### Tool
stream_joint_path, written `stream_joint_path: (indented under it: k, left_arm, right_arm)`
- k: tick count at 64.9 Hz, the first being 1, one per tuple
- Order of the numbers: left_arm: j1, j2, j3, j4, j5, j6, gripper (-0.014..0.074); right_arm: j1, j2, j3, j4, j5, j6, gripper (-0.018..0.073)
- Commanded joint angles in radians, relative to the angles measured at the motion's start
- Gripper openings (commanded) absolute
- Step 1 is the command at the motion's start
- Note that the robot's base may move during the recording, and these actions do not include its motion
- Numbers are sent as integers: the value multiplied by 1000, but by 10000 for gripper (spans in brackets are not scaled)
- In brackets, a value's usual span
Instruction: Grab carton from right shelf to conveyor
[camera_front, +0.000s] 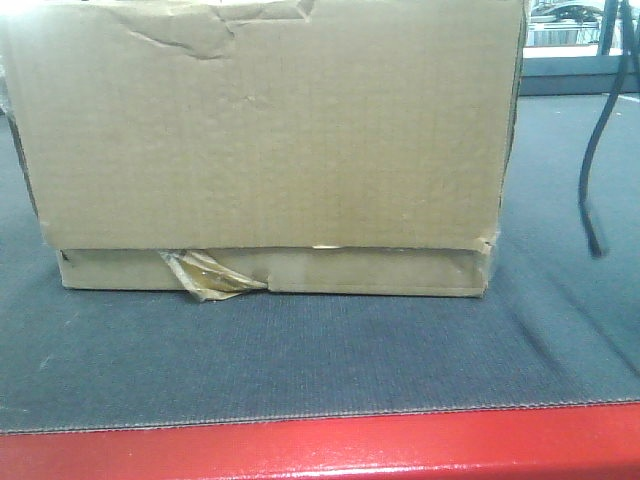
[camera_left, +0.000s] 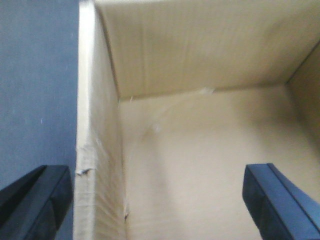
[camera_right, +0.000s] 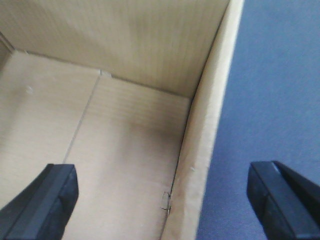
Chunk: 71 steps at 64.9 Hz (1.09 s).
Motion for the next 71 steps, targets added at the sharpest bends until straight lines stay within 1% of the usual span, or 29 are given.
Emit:
stream_joint_path:
  k: [1,4,7,10,11,12,14,15,19,20,22,23,24,30,37,42,46,56,66,71]
  left_arm:
    - [0,-92,-6,4,-23,7,580]
    - [5,-122,-6,19,-20,7,559]
    - [14,-161,-6,21,-18,21,517]
    - [31,-198,-2,21,-15,43,433]
    - [34,-203,1,21,-15,47,419]
    - [44,-218,4,21,-15,51,377]
    - [57,-243,14,21,-15,56,316]
    - [64,-253,22,21,-15,58,284]
    - [101,-293,55,21,-21,60,134]
    - [109,-303,66,21,-27,60,101]
    - [125,-330,100,21,-39,60,35]
    - [137,-341,115,21,-49,60,-12]
    - [149,-358,139,21,-61,63,-43]
    - [194,-431,261,15,-119,62,6]
    - [220,-525,430,-1,-185,62,4]
    - [220,-584,540,-13,-222,62,4]
    - [220,-634,623,-50,-245,62,4]
    - [220,-794,839,-113,-326,62,4]
    - [220,-963,972,-114,-387,62,4]
    - [220,-1040,1011,-114,-404,62,4]
  right_arm:
    - [-5,-74,-9,-7,0,2,536]
    - [-5,-103,-9,-7,8,2,493]
    - [-5,-130,-9,-11,21,2,401]
    - [-10,-160,-9,-18,34,2,298]
    - [-10,-169,-9,-18,38,2,258]
    - [-12,-176,-9,-21,41,2,199]
    - [-19,-192,-5,-28,52,2,118]
    - [-23,-202,-2,-33,58,2,57]
    - [-37,-236,14,-49,69,2,-91]
    - [-42,-244,20,-51,71,2,-98]
    - [-54,-260,39,-51,73,2,-70]
    - [-59,-273,49,-51,72,2,-57]
    - [-67,-286,64,-51,72,2,-56]
    - [-104,-347,150,-51,68,2,-60]
    - [-149,-432,286,-51,24,2,-60]
    - [-174,-499,409,-51,-37,2,-60]
    - [-184,-564,502,-51,-84,2,-60]
    - [-184,-747,770,-51,-223,2,-60]
    - [-184,-950,1004,-51,-355,2,-60]
    - [-184,-1057,1096,-51,-401,2,-60]
